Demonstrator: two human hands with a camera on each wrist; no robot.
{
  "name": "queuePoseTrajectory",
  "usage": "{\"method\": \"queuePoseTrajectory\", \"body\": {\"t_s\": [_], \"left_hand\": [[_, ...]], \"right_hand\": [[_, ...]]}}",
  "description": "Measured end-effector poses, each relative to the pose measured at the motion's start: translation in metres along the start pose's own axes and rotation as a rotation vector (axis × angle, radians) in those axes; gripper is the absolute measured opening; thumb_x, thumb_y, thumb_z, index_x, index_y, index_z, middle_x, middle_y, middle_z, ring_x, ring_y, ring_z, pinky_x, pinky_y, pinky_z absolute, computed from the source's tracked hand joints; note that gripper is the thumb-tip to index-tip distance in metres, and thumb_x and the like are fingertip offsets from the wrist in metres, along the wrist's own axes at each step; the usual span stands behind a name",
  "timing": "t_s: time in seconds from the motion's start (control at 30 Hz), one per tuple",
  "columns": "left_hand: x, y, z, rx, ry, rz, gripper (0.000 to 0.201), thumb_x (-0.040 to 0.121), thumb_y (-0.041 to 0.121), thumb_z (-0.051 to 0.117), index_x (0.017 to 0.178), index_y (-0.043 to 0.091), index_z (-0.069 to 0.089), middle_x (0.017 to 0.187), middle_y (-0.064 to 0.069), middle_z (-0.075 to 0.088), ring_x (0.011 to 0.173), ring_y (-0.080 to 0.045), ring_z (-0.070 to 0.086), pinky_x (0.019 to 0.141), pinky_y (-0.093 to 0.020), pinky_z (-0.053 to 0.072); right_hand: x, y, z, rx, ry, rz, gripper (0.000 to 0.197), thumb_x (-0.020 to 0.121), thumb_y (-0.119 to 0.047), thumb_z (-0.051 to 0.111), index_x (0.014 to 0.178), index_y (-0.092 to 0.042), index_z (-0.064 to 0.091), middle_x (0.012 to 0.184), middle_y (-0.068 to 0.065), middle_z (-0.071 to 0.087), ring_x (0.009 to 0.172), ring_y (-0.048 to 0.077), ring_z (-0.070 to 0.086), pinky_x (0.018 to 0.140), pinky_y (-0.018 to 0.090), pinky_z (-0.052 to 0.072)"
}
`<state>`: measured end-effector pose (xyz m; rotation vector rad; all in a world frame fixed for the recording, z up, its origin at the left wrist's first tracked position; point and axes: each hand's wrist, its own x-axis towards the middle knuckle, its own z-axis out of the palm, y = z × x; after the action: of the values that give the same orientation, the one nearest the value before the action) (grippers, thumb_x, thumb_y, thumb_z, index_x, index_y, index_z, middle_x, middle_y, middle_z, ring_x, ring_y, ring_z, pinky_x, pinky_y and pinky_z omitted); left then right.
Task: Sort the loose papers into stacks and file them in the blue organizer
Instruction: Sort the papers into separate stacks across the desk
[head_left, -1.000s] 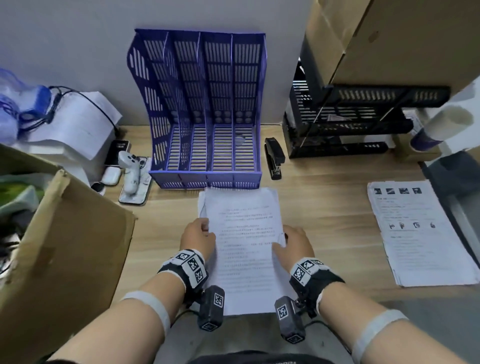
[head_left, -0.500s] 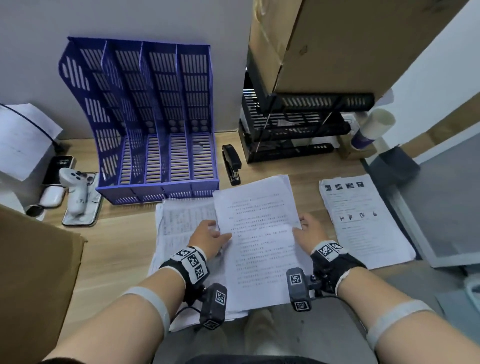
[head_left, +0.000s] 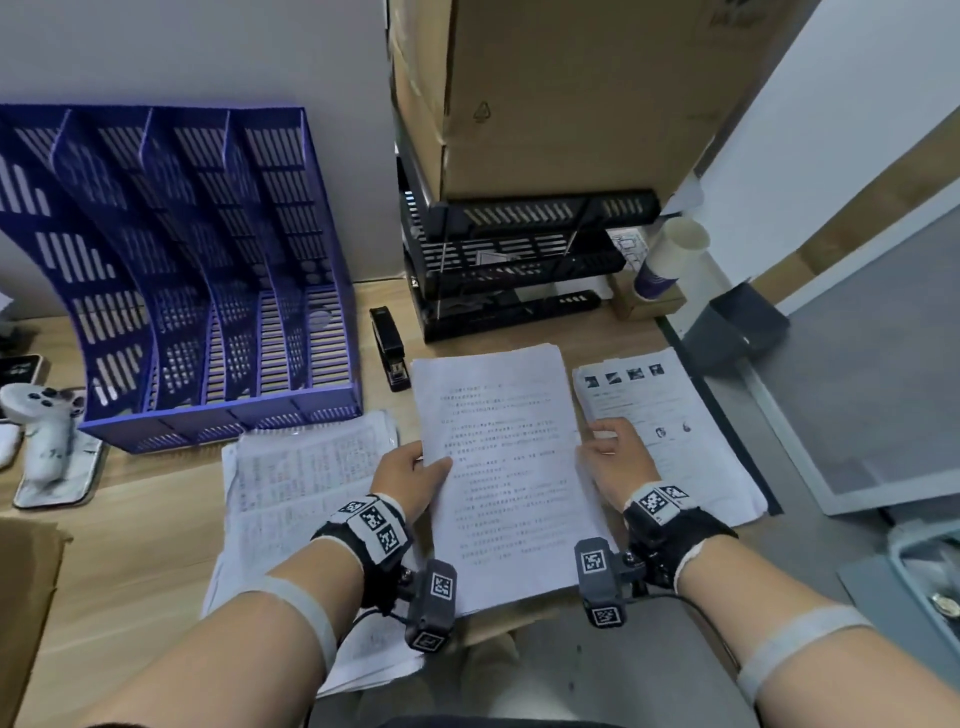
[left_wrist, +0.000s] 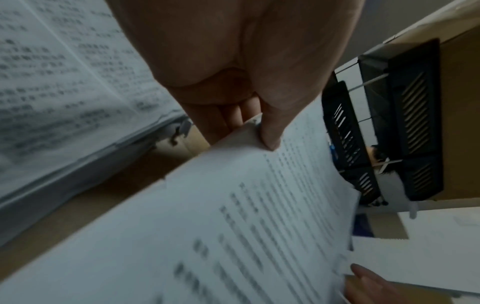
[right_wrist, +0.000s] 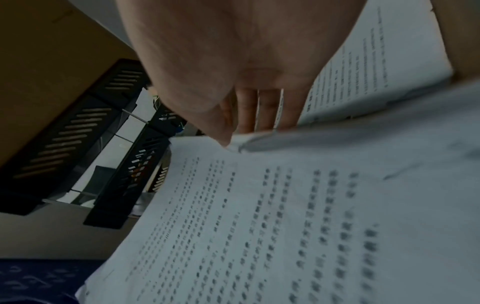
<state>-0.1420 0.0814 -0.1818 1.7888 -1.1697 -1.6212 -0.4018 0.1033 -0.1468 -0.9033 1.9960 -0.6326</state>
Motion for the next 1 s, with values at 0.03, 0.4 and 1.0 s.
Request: {"method": "queuePoseTrajectory", "body": {"t_s": [0.03, 0.4, 1.0], "left_hand": [[0.000, 0.000, 0.005, 0.020, 0.005, -0.017, 0.037, 0.094, 0.018, 0.064, 0.130, 0.011, 0.057, 0.120, -0.010, 0.070, 0.098, -0.027, 0.069, 0.089, -0.036, 0.055], [0.000, 0.008, 0.057, 0.343, -0.079, 0.048, 0.023, 0.092, 0.008, 0.056, 0.115, 0.006, 0.055, 0.118, -0.014, 0.066, 0.103, -0.032, 0.063, 0.082, -0.027, 0.045], [-0.033, -0.048, -0.086, 0.395, 0.623, -0.259, 0.052, 0.084, 0.012, 0.059, 0.135, 0.016, 0.052, 0.139, -0.018, 0.045, 0.128, -0.036, 0.046, 0.105, -0.044, 0.040]], "right_hand": [[0.002, 0.006, -0.002, -0.045, 0.005, -0.005, 0.038, 0.086, -0.011, 0.060, 0.121, -0.018, 0.050, 0.115, 0.005, 0.061, 0.098, 0.018, 0.060, 0.082, 0.031, 0.049], [0.023, 0.071, -0.023, -0.577, -0.270, 0.106, 0.060, 0.086, -0.021, 0.053, 0.144, -0.017, 0.041, 0.151, 0.008, 0.038, 0.139, 0.025, 0.036, 0.115, 0.036, 0.031], [-0.042, -0.007, 0.131, -0.280, -0.645, -0.049, 0.025, 0.069, -0.024, 0.061, 0.094, -0.026, 0.066, 0.076, -0.003, 0.063, 0.076, 0.023, 0.068, 0.076, 0.038, 0.057]]}}
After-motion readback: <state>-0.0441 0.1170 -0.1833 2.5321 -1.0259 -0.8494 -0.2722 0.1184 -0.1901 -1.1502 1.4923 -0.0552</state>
